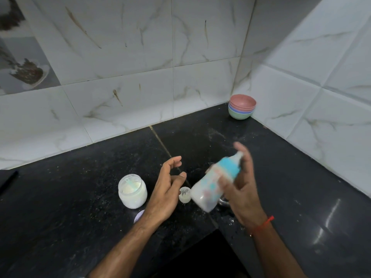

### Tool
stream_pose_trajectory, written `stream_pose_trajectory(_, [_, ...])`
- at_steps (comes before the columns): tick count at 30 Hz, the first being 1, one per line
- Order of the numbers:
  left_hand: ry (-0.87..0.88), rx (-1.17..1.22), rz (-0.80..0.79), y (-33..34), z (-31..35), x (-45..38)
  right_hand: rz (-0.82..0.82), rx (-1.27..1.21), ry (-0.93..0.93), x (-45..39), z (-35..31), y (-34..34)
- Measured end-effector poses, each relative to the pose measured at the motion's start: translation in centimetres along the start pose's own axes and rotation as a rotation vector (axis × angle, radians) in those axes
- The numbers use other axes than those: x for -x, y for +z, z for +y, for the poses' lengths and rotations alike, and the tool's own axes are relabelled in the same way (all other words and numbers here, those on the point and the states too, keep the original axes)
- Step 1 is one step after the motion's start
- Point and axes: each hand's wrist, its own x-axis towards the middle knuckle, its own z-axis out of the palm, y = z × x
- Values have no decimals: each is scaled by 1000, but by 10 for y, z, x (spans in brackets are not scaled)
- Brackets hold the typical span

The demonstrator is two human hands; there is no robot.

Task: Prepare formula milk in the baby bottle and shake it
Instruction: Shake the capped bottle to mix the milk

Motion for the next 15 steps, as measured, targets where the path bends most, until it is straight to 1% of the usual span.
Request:
stream_pose_trajectory(1, [1, 3, -2, 0, 0, 0, -92, 86, 9, 3, 2, 1])
stream_pose_trajectory(2, [4, 5, -3, 0, 1, 0, -63, 67, 2, 3, 2, 2])
stream_pose_trajectory(3, [6, 7, -1, -1, 1, 0, 51, -43, -9, 0, 2, 2])
stream_pose_trajectory(5, [6, 6, 7, -4, 0, 0, 364, -391, -28, -8, 0, -3])
stream_pose_trajectory(6, [3, 1, 11, -5, -1, 0, 479, -548, -33, -13, 0, -8])
stream_pose_trajectory(7, [-3, -1, 12, -6, -1, 0, 527, -681, -23, -16, 3, -11])
stream_pose_trajectory(8, [-9, -2, 12, -6, -2, 0, 523, -723, 6, -14, 5, -11])
stream_pose_trajectory(9, [-9, -2, 13, -6, -3, 0, 481, -662, 45, -9, 8, -10])
stream_pose_trajectory(10, [-5, -5, 14, -6, -3, 1, 421, -529, 75, -3, 10, -7])
stream_pose_trajectory(12, [0, -10, 13, -5, -3, 1, 167, -189, 121, 7, 10, 0])
stream_pose_trajectory(13, [-2, -11, 8, -5, -2, 1, 33, -78, 132, 10, 10, 2])
stream_pose_trajectory(14, [-4, -14, 3, -5, -1, 1, -7, -42, 127, 10, 9, 1])
stream_pose_trajectory(15, [-3, -14, 0, -5, -1, 0, 50, -76, 98, 8, 5, 1])
